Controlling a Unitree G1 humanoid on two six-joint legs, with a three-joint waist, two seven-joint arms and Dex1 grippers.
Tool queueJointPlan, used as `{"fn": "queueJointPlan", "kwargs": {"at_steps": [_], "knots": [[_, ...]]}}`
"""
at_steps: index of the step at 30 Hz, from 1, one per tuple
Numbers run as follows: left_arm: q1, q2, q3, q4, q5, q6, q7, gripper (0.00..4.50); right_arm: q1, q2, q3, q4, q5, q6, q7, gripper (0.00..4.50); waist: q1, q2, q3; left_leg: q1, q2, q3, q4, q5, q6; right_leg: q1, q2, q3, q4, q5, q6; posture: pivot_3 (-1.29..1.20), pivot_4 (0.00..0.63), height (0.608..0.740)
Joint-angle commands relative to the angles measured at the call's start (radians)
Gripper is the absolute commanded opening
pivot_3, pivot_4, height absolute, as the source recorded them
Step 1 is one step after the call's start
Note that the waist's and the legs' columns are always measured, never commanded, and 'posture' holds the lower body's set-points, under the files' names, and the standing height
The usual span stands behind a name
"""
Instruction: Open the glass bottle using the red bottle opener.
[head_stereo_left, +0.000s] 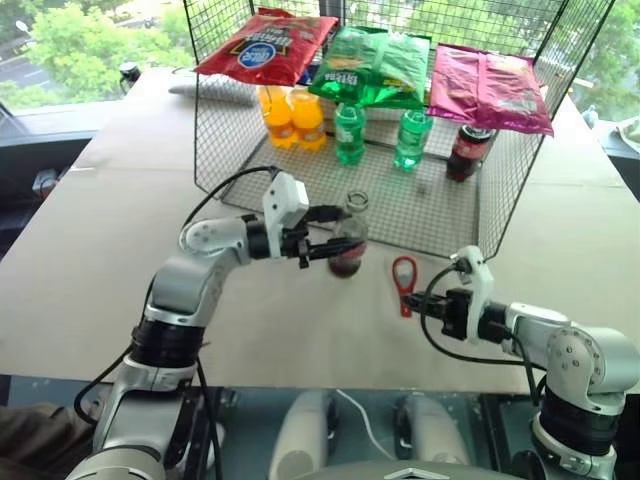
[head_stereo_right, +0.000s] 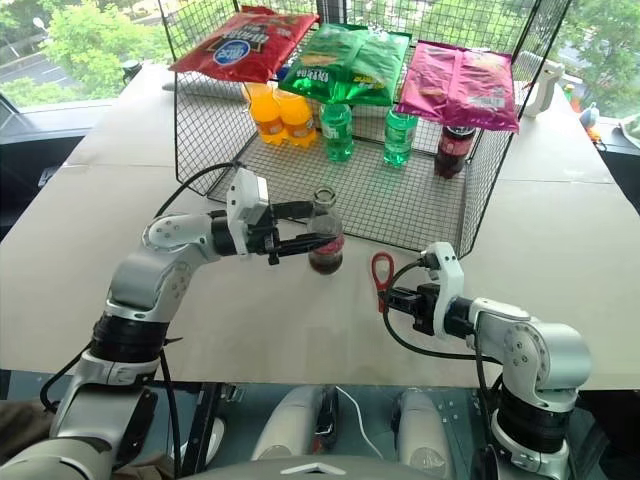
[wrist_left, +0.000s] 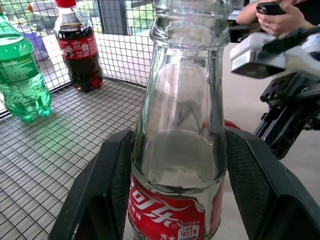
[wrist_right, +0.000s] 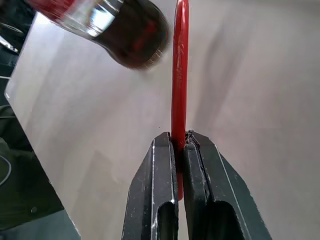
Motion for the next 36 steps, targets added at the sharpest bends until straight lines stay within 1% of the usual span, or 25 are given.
{"fn": "queueJointPlan", "kwargs": {"at_steps": [1,3,6,7,8,10,11,15,17,18,21,25,26,29,31,33,34,36], "knots": [[0.012,0.017,0.033,-0.019,0.017,-0.016,0.044,2.17,0.006,-0.032,0.006,0.009,0.072,0.006,-0.052,0.83,0.001,0.0,0.0,0.0,0.0,0.0,0.0,0.001,0.002,0.0,0.0,0.0,0.0,0.0,0.0,0.0,0.15,0.74],[0.022,0.02,0.038,-0.028,0.015,-0.014,0.049,2.17,0.008,-0.042,0.008,0.015,0.102,0.006,-0.078,1.59,0.0,0.0,0.0,0.0,0.0,0.0,0.0,0.001,0.002,0.0,0.001,0.0,0.0,0.0,0.0,0.0,0.15,0.74],[0.032,0.024,0.042,-0.035,0.011,-0.011,0.054,2.17,0.004,-0.047,0.003,0.018,0.129,0.006,-0.118,2.96,-0.002,0.0,-0.001,0.001,0.0,0.0,0.0,0.002,0.003,0.0,0.001,0.0,0.0,0.0,0.0,0.0,0.15,0.74],[0.037,0.026,0.047,-0.039,0.01,-0.009,0.058,2.17,-0.008,-0.055,0.004,0.003,0.115,0.006,-0.129,3.36,-0.002,-0.001,-0.001,0.001,0.0,0.0,0.0,0.002,0.003,0.001,0.001,0.0,0.0,0.0,0.0,0.0,0.15,0.74],[0.041,0.028,0.05,-0.042,0.009,-0.009,0.061,2.17,-0.016,-0.062,0.004,-0.008,0.108,0.006,-0.14,3.6,-0.004,-0.001,-0.001,0.001,0.0,0.0,0.0,0.002,0.003,0.001,0.001,0.0,0.0,0.0,0.0,0.0,0.15,0.74],[0.05,0.033,0.057,-0.049,0.006,-0.009,0.066,2.17,-0.022,-0.132,0.045,-0.039,0.099,-0.052,-0.136,4.35,-0.005,0.0,-0.001,0.003,0.001,0.0,0.0,0.0,0.001,0.002,0.001,0.0,0.0,0.0,0.0,0.0,0.15,0.74],[0.054,0.035,0.058,-0.053,0.005,-0.008,0.069,2.17,-0.021,-0.149,0.054,-0.049,0.101,-0.073,-0.136,4.46,-0.004,0.0,-0.001,0.003,0.0,0.0,0.0,0.0,0.0,0.003,0.0,0.0,0.0,0.0,0.001,0.0,0.15,0.74],[0.068,0.044,0.065,-0.068,-0.003,-0.005,0.077,2.17,-0.01,-0.218,0.102,-0.102,0.116,-0.163,-0.131,4.46,-0.004,0.0,-0.001,0.003,0.0,0.0,-0.001,0.0,0.0,0.003,-0.001,0.0,-0.003,0.0,0.001,0.0,0.15,0.74],[0.073,0.048,0.066,-0.07,-0.005,-0.004,0.082,2.17,-0.011,-0.208,0.097,-0.119,0.122,-0.209,-0.143,4.46,-0.006,0.0,-0.001,0.003,0.0,0.0,-0.003,0.0,0.0,0.003,0.001,0.0,-0.004,0.0,0.0,0.0,0.15,0.74],[0.074,0.05,0.066,-0.07,-0.006,-0.004,0.085,2.17,-0.012,-0.207,0.102,-0.129,0.118,-0.257,-0.142,4.46,-0.007,0.0,-0.001,0.003,0.001,0.0,-0.005,0.002,0.003,0.003,0.002,0.0,-0.004,0.0,0.0,0.0,0.15,0.74],[0.075,0.048,0.07,-0.067,-0.013,0.0,0.092,2.17,-0.016,-0.204,0.12,-0.15,0.107,-0.383,-0.141,4.46,-0.008,0.0,-0.001,0.003,0.001,0.0,-0.005,0.002,0.004,0.003,0.003,0.0,-0.004,0.0,0.0,0.0,0.15,0.74],[0.067,0.057,0.07,-0.058,-0.033,0.015,0.079,2.17,-0.009,-0.23,0.193,-0.189,0.073,-0.564,-0.114,4.46,-0.01,-0.001,-0.001,0.003,0.001,0.0,-0.004,0.002,0.004,0.004,0.002,0.0,-0.005,-0.001,0.002,0.0,0.15,0.74],[0.064,0.06,0.072,-0.055,-0.041,0.022,0.074,2.17,-0.007,-0.236,0.207,-0.192,0.066,-0.598,-0.109,4.46,-0.011,0.0,-0.001,0.003,0.001,0.0,-0.004,0.002,0.004,0.004,0.002,0.0,-0.005,-0.002,0.004,0.0,0.15,0.74],[0.056,0.066,0.076,-0.053,-0.058,0.034,0.07,2.17,0.005,-0.263,0.26,-0.199,0.039,-0.687,-0.094,4.46,-0.013,-0.001,-0.001,0.004,0.001,0.0,-0.004,0.002,0.004,0.004,0.002,0.0,-0.005,-0.002,0.004,0.0,0.15,0.74],[0.053,0.068,0.074,-0.055,-0.066,0.039,0.069,3.2,0.008,-0.275,0.29,-0.197,0.025,-0.74,-0.089,4.5,-0.014,-0.001,-0.001,0.004,0.001,0.0,-0.004,0.002,0.004,0.004,0.002,0.0,-0.005,-0.001,0.003,0.0,0.15,0.74],[0.05,0.069,0.072,-0.056,-0.066,0.037,0.07,3.93,0.006,-0.283,0.313,-0.186,0.011,-0.782,-0.09,4.5,-0.015,-0.001,-0.001,0.003,0.001,0.0,-0.004,0.002,0.004,0.004,0.003,0.0,-0.005,0.0,0.001,0.0,0.15,0.74],[0.049,0.068,0.072,-0.055,-0.065,0.036,0.071,4.43,0.004,-0.285,0.322,-0.181,0.006,-0.795,-0.091,4.5,-0.016,-0.001,-0.001,0.003,0.001,0.001,-0.004,0.002,0.004,0.004,0.003,0.0,-0.005,0.0,0.001,0.0,0.15,0.74],[0.048,0.066,0.072,-0.056,-0.06,0.032,0.074,4.47,-0.003,-0.288,0.337,-0.166,-0.005,-0.819,-0.092,4.5,-0.016,-0.001,-0.001,0.003,0.0,0.001,-0.004,0.002,0.004,0.004,0.003,0.0,-0.005,0.0,0.001,0.0,0.15,0.74]]}}
